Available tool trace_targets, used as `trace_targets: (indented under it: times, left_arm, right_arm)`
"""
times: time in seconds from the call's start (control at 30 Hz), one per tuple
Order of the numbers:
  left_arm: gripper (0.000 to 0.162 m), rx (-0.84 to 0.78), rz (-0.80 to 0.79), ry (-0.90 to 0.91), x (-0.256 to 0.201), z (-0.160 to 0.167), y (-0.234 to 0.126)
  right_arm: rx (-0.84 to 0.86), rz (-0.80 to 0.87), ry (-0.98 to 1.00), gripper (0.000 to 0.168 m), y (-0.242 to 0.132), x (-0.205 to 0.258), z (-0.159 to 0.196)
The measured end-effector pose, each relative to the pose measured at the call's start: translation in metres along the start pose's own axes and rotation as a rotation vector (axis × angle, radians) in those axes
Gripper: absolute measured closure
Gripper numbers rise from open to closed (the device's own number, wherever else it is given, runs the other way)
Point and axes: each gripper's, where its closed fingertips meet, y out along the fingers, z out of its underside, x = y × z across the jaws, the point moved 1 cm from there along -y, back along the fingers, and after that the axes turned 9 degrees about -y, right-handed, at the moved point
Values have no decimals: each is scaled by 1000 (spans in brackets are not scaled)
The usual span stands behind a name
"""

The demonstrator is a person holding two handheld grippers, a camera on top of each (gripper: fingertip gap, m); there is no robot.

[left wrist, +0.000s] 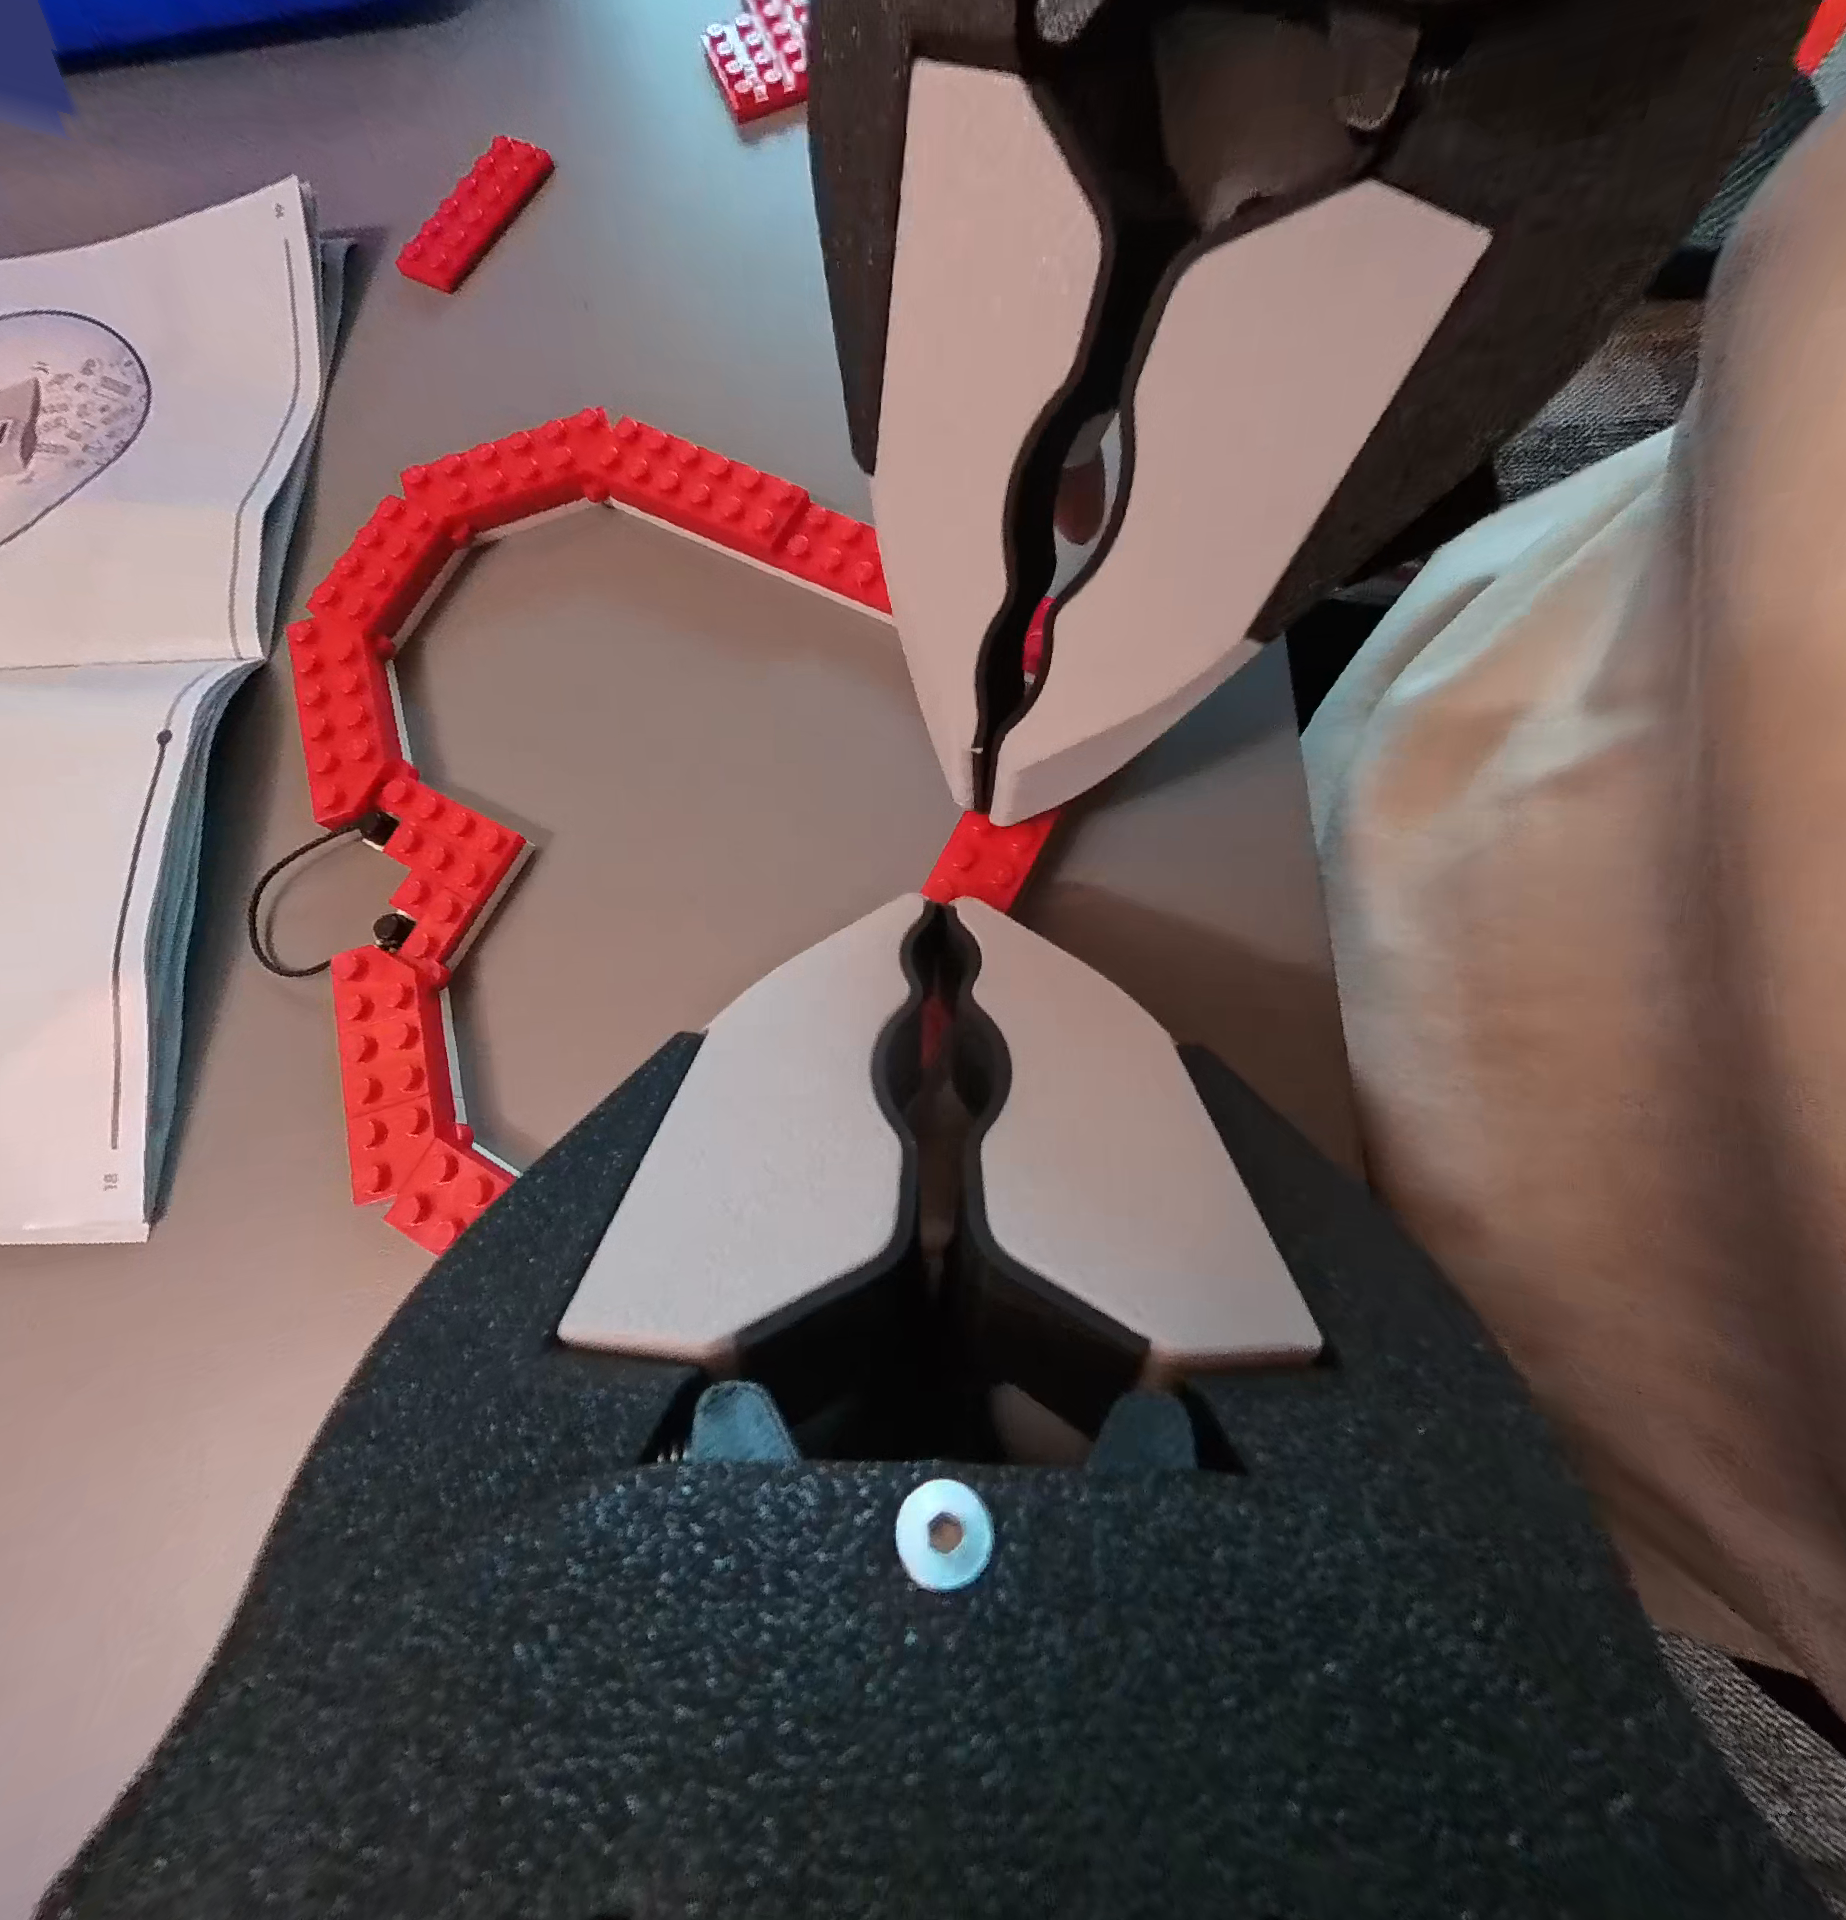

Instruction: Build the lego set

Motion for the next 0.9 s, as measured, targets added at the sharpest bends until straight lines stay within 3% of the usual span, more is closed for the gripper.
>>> trace_targets:
  times: [0.57,0.63,0.67,0.7,0.77,0.83,0.9]
  left_arm:
    - [162,-45,-149,90,3,-3,0]
    - [162,-147,-239,41,13,-12,-15]
    - [153,-225,-259,10,15,-19,-29]
    - [147,-308,-278,-34,16,-26,-45]
    - [141,-473,-311,-134,20,-32,-82]
    - [138,-602,-310,-187,22,-31,-112]
    - [129,-628,-247,-187,19,-26,-125]
  right_arm:
    - [-111,105,-80,168,1,0,-1]
    - [-134,87,-86,168,1,-1,-1]
    - [-150,67,-85,167,0,-1,-2]
    - [-177,36,-64,156,-1,-1,-4]
    - [-296,-47,5,152,-14,0,-14]
    - [-386,-76,74,150,-31,-6,-21]
    - [-362,-47,79,150,-39,-13,-14]
